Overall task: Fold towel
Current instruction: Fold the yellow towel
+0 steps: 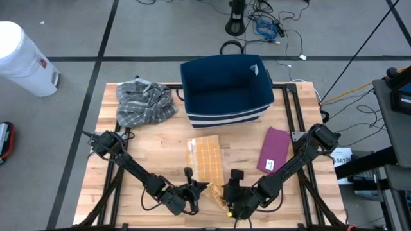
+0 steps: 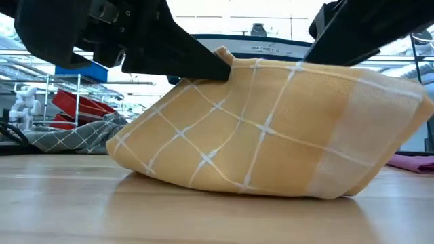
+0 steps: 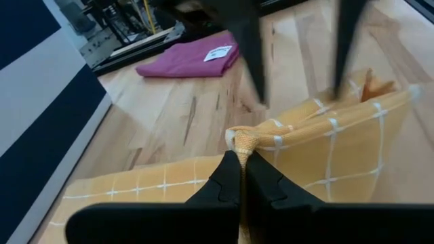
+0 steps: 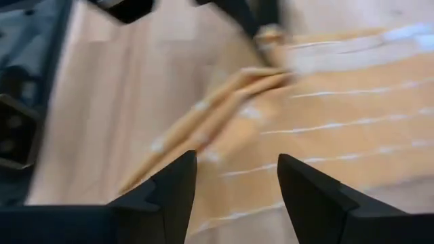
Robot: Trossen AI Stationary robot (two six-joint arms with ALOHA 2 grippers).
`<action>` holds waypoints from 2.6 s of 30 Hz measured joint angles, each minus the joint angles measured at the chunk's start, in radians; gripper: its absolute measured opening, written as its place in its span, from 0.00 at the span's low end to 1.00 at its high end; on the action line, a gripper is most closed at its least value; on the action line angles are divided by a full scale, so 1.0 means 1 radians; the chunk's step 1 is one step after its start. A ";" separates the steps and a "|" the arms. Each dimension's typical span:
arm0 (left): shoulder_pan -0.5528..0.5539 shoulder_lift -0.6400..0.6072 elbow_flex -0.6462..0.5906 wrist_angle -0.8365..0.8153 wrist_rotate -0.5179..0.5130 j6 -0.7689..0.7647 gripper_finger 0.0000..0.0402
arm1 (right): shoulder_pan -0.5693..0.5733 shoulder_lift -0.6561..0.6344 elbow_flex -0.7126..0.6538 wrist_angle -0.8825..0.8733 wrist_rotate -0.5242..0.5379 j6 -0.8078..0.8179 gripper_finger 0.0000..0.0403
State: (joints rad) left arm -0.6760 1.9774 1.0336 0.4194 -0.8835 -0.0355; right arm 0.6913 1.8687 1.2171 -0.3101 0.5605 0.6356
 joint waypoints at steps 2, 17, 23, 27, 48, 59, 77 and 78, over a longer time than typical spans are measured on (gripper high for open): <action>0.000 0.000 0.000 -0.001 0.002 0.004 0.00 | -0.004 -0.015 0.000 -0.028 0.038 0.021 0.48; 0.004 0.000 0.000 0.001 0.011 0.017 0.00 | -0.039 -0.028 0.001 0.185 0.139 -0.042 0.48; 0.004 0.000 0.000 0.001 0.012 0.019 0.00 | -0.057 0.016 0.001 0.210 0.105 -0.019 0.48; 0.004 0.000 0.000 0.001 0.015 0.023 0.00 | -0.062 0.052 0.001 0.242 0.088 -0.018 0.48; 0.023 0.000 0.000 0.031 0.043 0.051 0.00 | -0.069 0.108 0.001 0.220 0.037 0.064 0.48; 0.007 0.000 0.000 0.019 0.033 0.049 0.00 | -0.008 0.104 0.001 0.115 0.014 0.086 0.31; -0.004 0.000 0.000 0.020 0.028 0.044 0.00 | 0.037 0.102 0.001 0.034 -0.044 0.094 0.23; -0.005 0.000 0.000 0.020 0.028 0.045 0.00 | 0.037 0.102 0.001 0.033 -0.045 0.094 0.22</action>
State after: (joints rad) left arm -0.6811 1.9774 1.0336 0.4392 -0.8554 0.0093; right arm 0.7286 1.9709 1.2179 -0.2770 0.5153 0.7297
